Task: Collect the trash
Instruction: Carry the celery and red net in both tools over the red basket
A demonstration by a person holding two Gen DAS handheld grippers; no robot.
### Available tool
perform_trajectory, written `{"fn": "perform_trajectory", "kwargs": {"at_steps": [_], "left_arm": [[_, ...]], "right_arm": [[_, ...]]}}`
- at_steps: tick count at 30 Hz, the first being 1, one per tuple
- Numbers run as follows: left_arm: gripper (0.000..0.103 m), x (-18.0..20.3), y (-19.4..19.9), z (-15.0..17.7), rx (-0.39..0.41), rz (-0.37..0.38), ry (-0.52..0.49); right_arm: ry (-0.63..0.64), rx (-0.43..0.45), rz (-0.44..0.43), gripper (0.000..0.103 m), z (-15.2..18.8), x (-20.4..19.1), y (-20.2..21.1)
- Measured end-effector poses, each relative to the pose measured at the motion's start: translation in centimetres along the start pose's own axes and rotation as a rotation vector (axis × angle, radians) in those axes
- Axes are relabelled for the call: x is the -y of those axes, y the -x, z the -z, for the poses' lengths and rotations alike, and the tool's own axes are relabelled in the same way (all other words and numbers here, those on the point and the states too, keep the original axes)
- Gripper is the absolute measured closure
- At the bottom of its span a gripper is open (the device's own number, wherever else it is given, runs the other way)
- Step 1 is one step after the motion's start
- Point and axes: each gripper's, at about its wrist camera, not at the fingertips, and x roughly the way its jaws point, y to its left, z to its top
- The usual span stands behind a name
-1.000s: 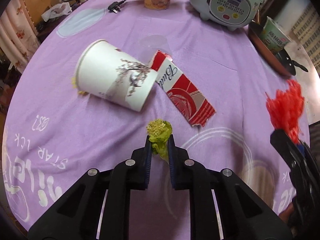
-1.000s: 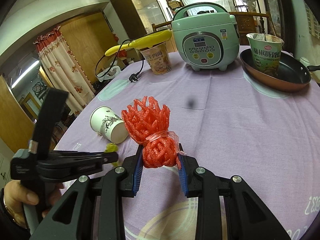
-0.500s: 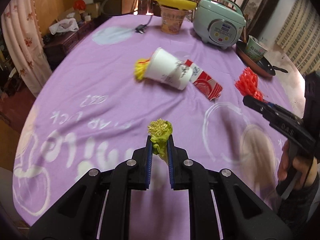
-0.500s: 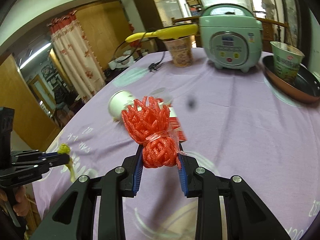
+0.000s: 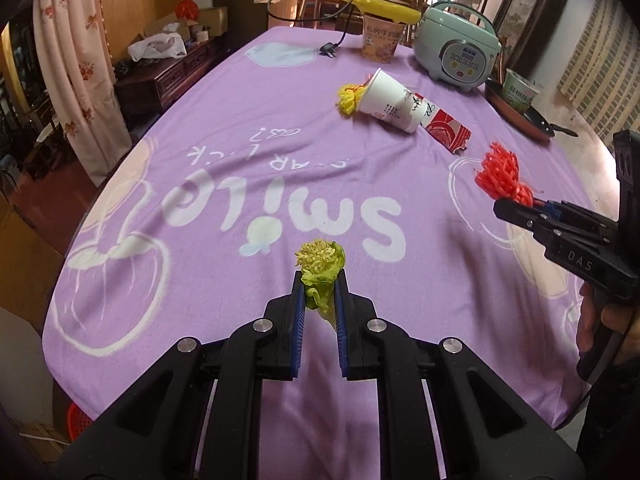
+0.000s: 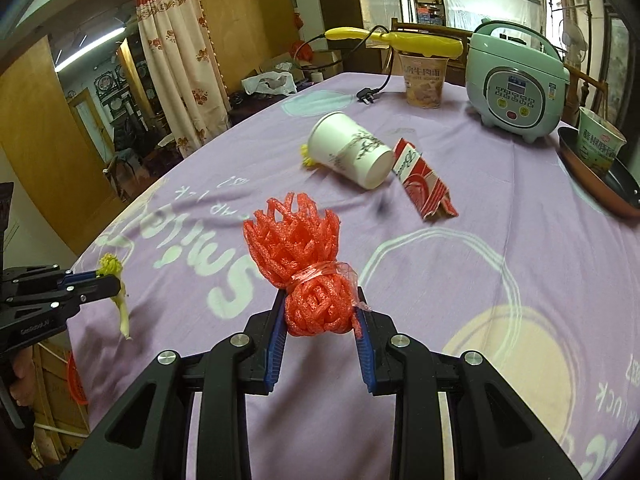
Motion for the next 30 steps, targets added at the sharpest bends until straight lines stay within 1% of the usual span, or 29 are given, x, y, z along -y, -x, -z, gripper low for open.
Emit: {"fn": "perform_trajectory", "kwargs": {"at_steps": [7, 11, 13, 18, 27, 30], "left_arm": [[0.088, -2.4, 2.5, 2.7, 0.042, -0.005, 0.02], [0.088, -4.5, 3.9, 4.2, 0.066, -0.001, 0.066], [0.088, -5.8, 4.7, 4.9, 0.077, 0.001, 0.094], [0.088, -8.5, 7.2, 6.9, 0.114, -0.023, 0.13], [0.088, -14.7, 11.4, 11.6, 0.145, -0.116, 0.238], [0.088, -16.8, 12.4, 13.8, 0.149, -0.143, 0.285]], "right_arm": [[0.022, -0.006, -0.019, 0.072, 1.8, -4.8, 0.9], [0.039, 0.011, -0.031, 0.072, 2.5, -8.2, 1.2], [0.046, 0.015, -0.057, 0.072, 2.9, -9.9, 1.2], [0.106, 0.007, -0.108, 0.072, 3.6, -14.9, 0.9], [0.209, -0.006, -0.253, 0.072, 5.1, -24.7, 0.7], [0.262, -0.014, -0.301, 0.072, 6.1, -28.5, 0.7]]}}
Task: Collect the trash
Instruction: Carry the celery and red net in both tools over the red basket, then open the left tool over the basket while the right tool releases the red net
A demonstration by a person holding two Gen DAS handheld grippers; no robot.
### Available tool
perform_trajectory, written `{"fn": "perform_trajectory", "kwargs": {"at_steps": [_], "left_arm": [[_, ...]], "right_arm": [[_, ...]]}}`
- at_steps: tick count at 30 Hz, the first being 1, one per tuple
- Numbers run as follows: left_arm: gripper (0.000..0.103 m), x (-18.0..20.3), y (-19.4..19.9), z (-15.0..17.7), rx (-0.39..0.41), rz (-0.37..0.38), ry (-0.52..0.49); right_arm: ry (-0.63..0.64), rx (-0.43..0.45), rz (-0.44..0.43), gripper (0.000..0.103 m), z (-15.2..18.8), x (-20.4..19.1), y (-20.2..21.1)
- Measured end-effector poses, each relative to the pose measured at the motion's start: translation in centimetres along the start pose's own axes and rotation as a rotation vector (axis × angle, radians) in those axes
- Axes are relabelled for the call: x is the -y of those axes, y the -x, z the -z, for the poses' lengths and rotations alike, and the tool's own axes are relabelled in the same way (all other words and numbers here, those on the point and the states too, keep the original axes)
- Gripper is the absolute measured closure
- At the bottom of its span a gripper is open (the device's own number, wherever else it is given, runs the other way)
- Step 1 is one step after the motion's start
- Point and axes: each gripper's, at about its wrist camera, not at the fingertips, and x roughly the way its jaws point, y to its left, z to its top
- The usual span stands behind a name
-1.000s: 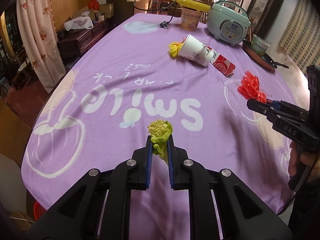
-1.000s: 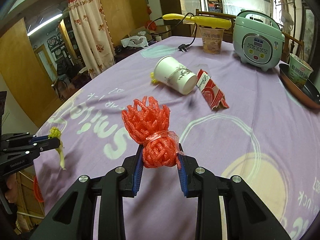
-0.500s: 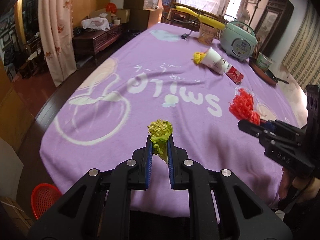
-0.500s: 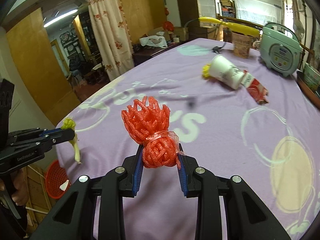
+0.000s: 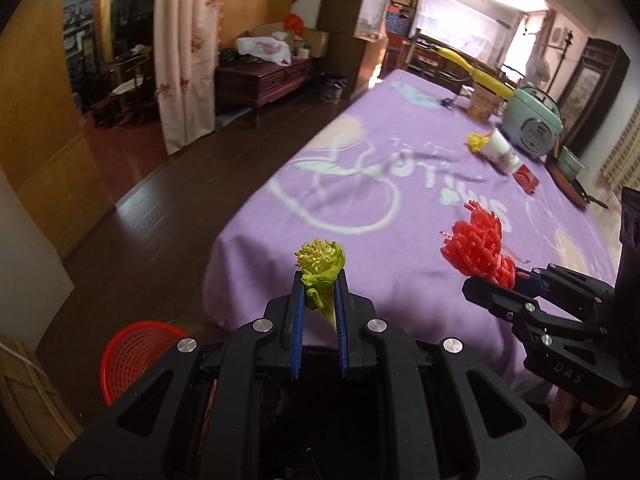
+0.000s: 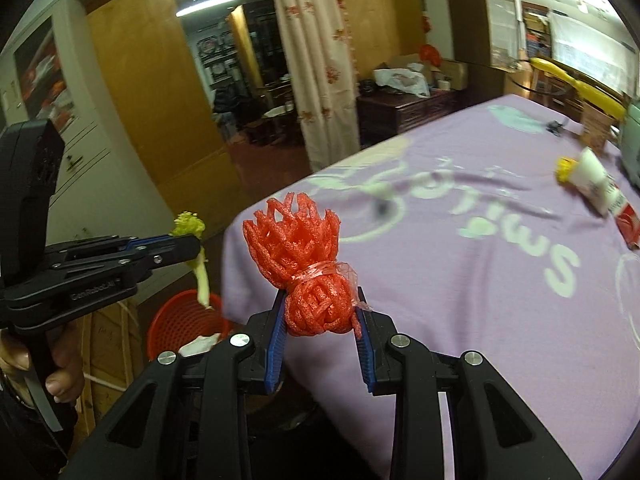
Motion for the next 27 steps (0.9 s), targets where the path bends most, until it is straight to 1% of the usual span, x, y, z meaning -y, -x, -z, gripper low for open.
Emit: {"fn": "perform_trajectory", "kwargs": {"at_steps": [6, 9, 11, 14, 17, 20, 22, 27], "left_arm": [[0.088, -4.5, 1.1, 2.1, 0.0, -0.043, 0.091], [0.088, -6.9, 1.5, 3.1, -0.003, -0.063, 0.144], [0.088, -8.0, 1.8, 3.6, 0.001, -0.092, 0.16], [0.088, -9.8, 1.8, 4.7, -0.003, -0.126, 0.194], [0.088, -12.1, 0.9, 6.1, -0.035, -0.138, 0.249], [0.088, -14.1, 0.1, 7.6, -0.063, -0.182, 0.284], [0.088, -15.3, -0.4, 8.6, -0.079, -0.206, 0.304], [0.088, -18.9, -2.3, 11.2, -0.151, -0.228, 0.387]], "right_arm": [[0.077, -0.054, -0.07, 0.072, 0.5, -5.4, -2.5], [0.126, -0.086, -0.09, 0.072, 0.7, -7.8, -3.7], [0.166, -0.106, -0.097, 0.072, 0.8, -9.8, -4.5], [0.207, -0.134, -0.111, 0.072, 0.6, -11.3, -6.0], [0.258, -0.18, -0.129, 0.072, 0.9, -13.8, -8.0], [0.29, -0.223, -0.142, 0.072, 1.4, -15.5, -9.9], [0.313, -0.266, -0.16, 0.072, 2.0, -16.9, -11.6], [0.364, -0.374, -0.185, 0.072, 3.5, -19.1, -16.1]]}}
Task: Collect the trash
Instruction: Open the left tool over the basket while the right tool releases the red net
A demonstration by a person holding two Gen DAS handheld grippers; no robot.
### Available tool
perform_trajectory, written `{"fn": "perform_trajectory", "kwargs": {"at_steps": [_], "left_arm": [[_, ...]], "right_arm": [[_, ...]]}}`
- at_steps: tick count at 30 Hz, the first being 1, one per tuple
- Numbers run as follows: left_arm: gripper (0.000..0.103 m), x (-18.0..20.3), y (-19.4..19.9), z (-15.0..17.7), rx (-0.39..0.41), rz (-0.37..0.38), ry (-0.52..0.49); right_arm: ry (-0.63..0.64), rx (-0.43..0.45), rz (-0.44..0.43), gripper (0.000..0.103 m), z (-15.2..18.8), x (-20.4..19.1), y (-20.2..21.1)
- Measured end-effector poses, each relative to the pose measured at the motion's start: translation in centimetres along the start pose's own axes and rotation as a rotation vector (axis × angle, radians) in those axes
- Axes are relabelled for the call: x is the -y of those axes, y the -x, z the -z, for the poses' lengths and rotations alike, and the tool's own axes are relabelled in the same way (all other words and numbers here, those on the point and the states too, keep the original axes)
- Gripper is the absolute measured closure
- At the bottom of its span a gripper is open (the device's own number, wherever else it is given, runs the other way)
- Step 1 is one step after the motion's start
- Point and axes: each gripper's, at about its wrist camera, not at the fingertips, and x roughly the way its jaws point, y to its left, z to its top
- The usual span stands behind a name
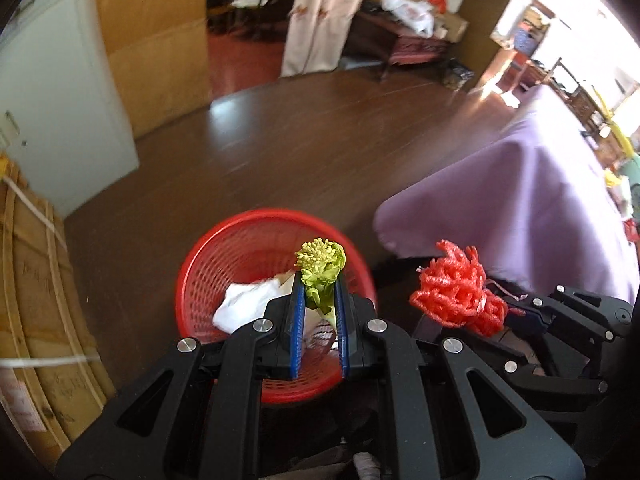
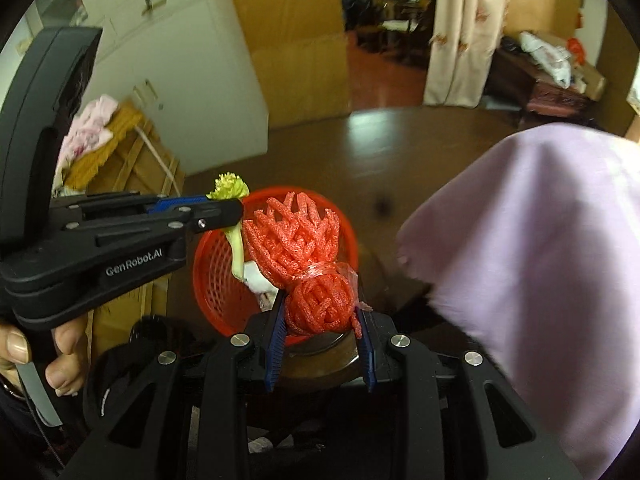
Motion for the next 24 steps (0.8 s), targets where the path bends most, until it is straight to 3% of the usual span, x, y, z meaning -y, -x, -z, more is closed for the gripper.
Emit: {"fn": "perform_trajectory", "kwargs": {"at_steps": [12, 24], "left_arm": [[0.088, -4.3, -6.4, 0.7, -0.132, -0.065, 0.099], [0.087, -5.2, -9.5, 1.2, -0.19, -0.087, 0.115]], "right_arm": [[0.007, -0.172, -0.037, 0.072, -1.1, -1.6, -9.8], [0.001, -0.222, -0.074, 0.072, -1.1, -1.4, -13.2]]}}
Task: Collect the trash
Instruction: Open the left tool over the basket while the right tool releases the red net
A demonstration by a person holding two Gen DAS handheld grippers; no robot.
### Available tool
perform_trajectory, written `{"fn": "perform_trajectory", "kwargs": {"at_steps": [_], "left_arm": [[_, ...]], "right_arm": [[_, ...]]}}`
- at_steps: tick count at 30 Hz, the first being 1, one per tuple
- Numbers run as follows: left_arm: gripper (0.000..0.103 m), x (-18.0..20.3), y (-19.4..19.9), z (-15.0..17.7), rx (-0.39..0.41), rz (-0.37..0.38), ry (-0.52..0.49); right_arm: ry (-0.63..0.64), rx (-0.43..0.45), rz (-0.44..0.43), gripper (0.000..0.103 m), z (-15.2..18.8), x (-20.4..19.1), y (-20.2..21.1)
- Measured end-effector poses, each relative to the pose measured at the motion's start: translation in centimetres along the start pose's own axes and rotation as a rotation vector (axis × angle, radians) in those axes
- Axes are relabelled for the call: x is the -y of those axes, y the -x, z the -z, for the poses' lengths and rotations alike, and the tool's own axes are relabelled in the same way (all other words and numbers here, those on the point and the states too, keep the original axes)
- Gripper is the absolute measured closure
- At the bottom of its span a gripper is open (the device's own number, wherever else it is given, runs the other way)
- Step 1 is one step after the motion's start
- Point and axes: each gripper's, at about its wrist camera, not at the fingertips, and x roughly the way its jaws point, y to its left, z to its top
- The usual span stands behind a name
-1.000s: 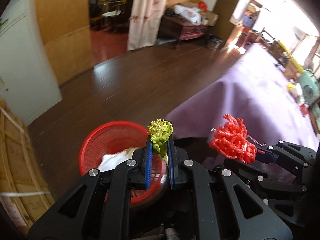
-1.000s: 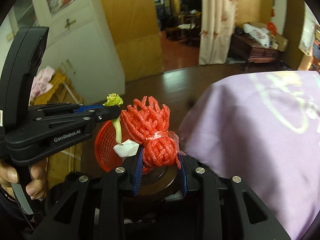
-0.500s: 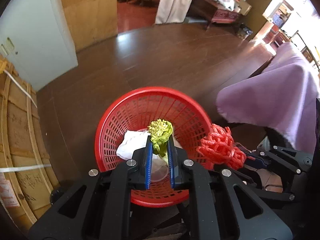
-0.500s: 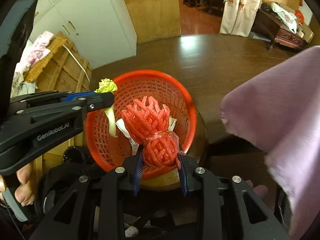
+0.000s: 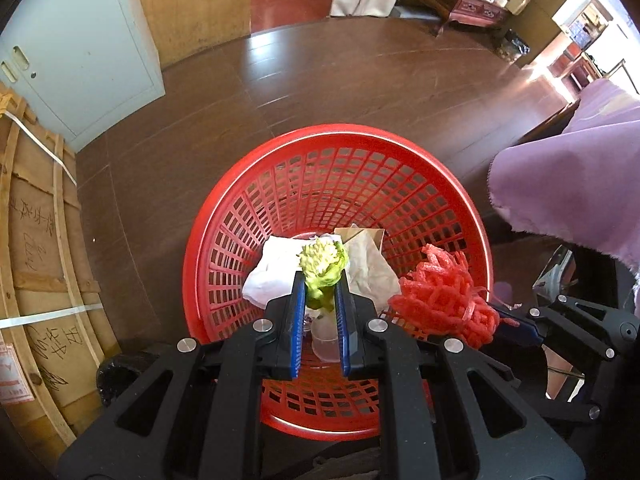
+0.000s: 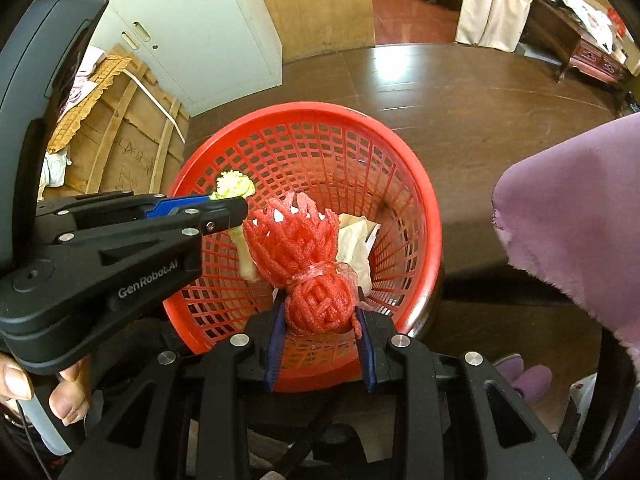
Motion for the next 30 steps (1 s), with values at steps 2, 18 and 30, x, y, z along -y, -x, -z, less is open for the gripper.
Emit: {"fn": "perform_trajectory", "kwargs": {"at_steps": [2, 18, 30], "left_arm": [[0.087, 0.1, -0.1, 0.0, -0.001, -0.003, -0.002], [0.053, 0.3, 1.2, 0.0, 0.009, -0.022, 0.012], [0.04, 5.2, 10.4, -0.6, 0.196, 0.028, -0.09]], "right_arm": [[0.002, -0.001, 0.001, 0.072, -0.2, -0.1, -0.2], [-0.003, 0.046, 0.006, 0.055, 0.7, 0.1, 1.3], [-0.032, 0.28, 0.011, 0.055, 6.5, 3.1, 14.0]]}}
